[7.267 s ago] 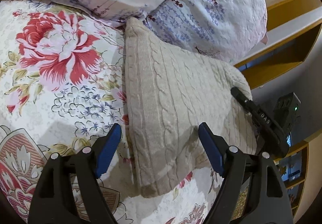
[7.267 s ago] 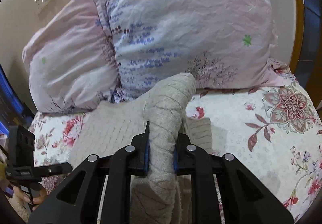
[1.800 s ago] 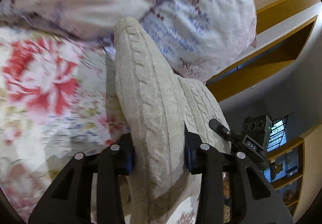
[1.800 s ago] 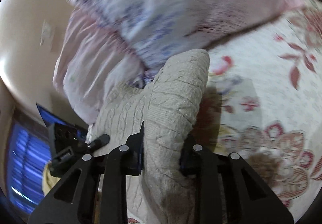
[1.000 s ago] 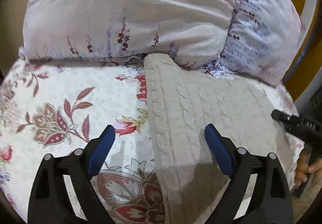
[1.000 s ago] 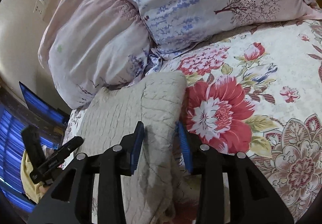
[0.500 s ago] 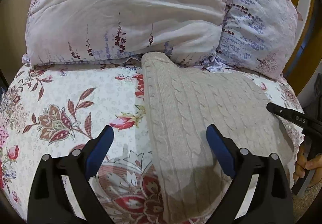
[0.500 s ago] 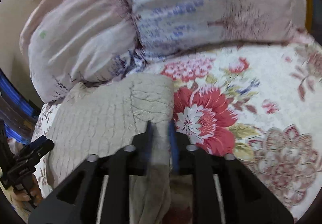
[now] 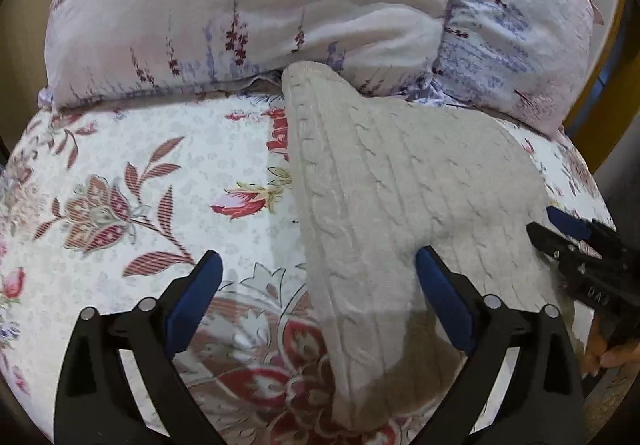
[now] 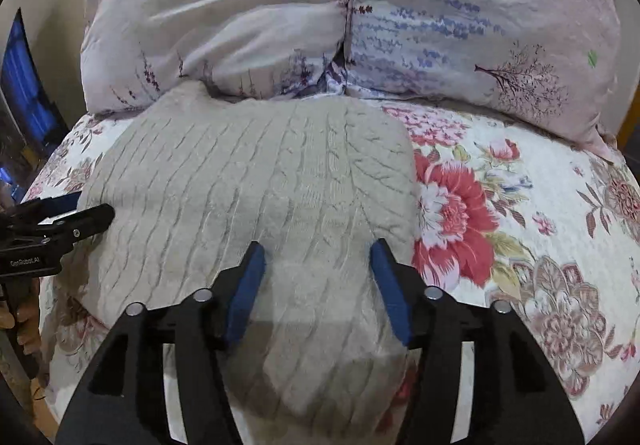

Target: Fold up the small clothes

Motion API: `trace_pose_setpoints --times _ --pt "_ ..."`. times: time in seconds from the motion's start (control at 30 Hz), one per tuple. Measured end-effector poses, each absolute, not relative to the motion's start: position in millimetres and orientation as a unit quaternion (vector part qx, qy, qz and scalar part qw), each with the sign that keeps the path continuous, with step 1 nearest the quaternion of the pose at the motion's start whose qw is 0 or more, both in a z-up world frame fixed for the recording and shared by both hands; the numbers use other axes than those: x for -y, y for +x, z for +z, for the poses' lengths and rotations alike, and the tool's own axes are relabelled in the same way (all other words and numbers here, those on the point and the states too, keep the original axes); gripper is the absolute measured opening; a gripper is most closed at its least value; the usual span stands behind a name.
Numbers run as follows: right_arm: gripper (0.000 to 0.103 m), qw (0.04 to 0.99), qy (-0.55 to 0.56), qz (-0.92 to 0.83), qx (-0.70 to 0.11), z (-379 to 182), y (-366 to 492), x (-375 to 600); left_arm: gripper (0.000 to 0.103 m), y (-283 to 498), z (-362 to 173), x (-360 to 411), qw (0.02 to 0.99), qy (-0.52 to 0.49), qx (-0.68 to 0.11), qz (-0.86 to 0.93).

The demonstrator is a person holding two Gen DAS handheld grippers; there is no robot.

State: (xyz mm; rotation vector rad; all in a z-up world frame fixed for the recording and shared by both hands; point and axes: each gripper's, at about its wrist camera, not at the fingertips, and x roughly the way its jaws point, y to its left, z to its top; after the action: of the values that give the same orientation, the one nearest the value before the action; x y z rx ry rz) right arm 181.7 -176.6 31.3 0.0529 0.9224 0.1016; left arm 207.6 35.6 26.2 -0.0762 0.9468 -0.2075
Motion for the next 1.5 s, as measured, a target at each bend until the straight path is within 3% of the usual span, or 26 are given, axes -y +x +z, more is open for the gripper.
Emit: trace_pose_setpoints --times 0.13,0.17,0.27,0.47,0.9,1.5 --pt "0.058 0.896 0.062 0.049 -0.438 44.2 177.0 187.3 0.101 203.1 32.6 -44.3 0.884 -0.062 -0.451 -0.104" --pt "0.061 0.901 0.063 0.047 -0.426 49.5 170.5 188.1 0.101 197.8 36.0 -47.4 0.889 -0.061 -0.442 -0.103" --pt "0.084 0.918 0.056 0.035 -0.391 65.3 147.1 190.2 0.101 179.5 45.3 -56.7 0.904 -0.051 -0.412 -0.097" --pt "0.093 0.930 0.059 0.022 -0.363 76.0 109.3 195.6 0.101 149.8 49.1 -72.5 0.910 -0.050 -0.404 -0.074" --pt "0.094 0.904 0.071 0.023 -0.421 42.2 79.8 165.8 0.101 104.6 24.2 -45.0 0.883 0.011 -0.466 -0.051" --pt "0.096 0.878 0.030 -0.046 -0.476 14.8 85.7 145.7 0.101 113.2 11.0 -28.0 0.864 0.034 -0.500 -0.050"
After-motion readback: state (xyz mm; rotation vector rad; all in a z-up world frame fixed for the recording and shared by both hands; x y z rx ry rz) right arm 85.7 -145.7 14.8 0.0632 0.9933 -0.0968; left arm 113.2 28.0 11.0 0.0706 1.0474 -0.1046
